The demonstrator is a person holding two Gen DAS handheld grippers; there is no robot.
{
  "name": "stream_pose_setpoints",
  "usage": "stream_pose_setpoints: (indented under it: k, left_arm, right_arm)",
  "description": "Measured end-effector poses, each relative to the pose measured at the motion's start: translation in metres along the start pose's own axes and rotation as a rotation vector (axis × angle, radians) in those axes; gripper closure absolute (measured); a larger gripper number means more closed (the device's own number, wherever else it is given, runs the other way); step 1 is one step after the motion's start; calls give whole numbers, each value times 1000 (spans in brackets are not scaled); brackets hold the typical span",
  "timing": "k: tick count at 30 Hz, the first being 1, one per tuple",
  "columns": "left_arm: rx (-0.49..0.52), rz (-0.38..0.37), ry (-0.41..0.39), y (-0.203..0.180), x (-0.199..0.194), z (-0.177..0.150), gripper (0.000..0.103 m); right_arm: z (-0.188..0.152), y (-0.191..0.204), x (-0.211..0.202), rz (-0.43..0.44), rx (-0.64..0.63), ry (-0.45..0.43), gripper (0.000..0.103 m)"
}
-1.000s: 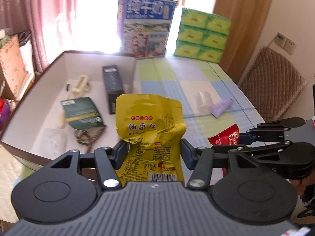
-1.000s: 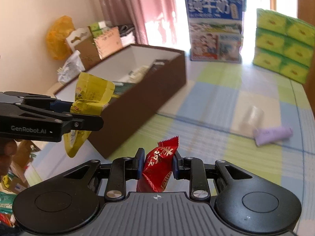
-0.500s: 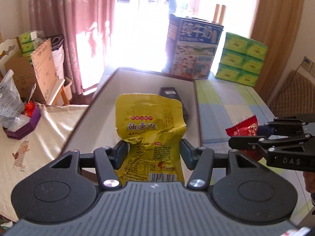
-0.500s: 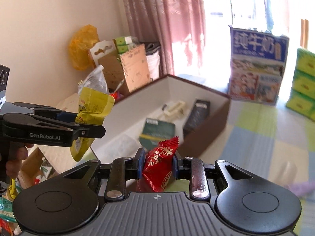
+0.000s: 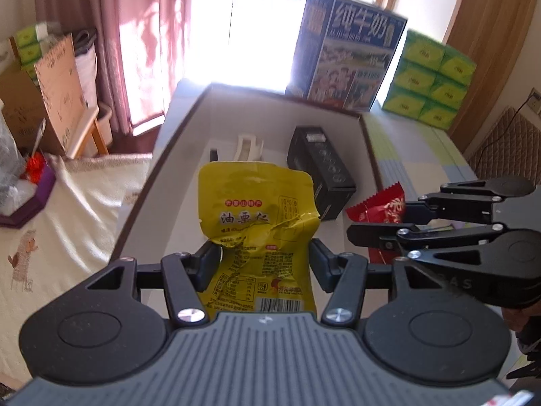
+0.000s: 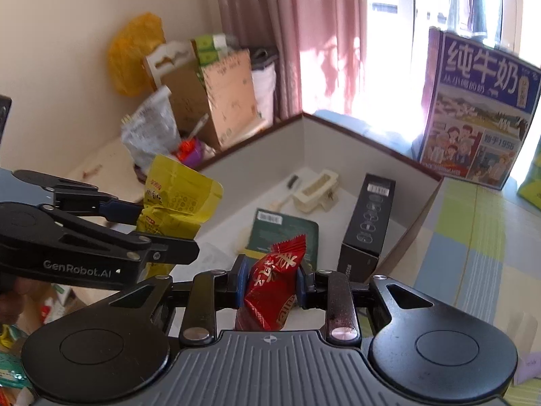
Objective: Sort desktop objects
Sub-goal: 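Carry the yellow packet and red candy over the open box with both tools, then open both tools to drop the yellow packet and red candy into the box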
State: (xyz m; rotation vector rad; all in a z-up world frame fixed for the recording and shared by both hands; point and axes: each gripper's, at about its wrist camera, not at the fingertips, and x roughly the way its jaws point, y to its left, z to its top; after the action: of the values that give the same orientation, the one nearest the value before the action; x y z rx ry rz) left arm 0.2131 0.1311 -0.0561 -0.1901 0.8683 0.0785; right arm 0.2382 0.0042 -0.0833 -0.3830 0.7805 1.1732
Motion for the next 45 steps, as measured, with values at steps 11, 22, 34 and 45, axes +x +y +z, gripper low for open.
stream_pose_setpoints:
  k: [11,22,34,45]
  left_arm:
    - [-21,-19,114,10,39,-2,51]
    - [-5,-57,192,15,59,-4,49]
    - [-14,-68,237,17,71,-9,44]
    - [-20,-66,226,20,66,-7,42]
  right_arm:
    - [-6,-3,35,-42,-2,102,78]
    - [-5,-10,48,-61,-20,161,78]
    - [-4,-8,51,-68,-40,169,78]
    - [-5,-7,49,-61,-45,170,78]
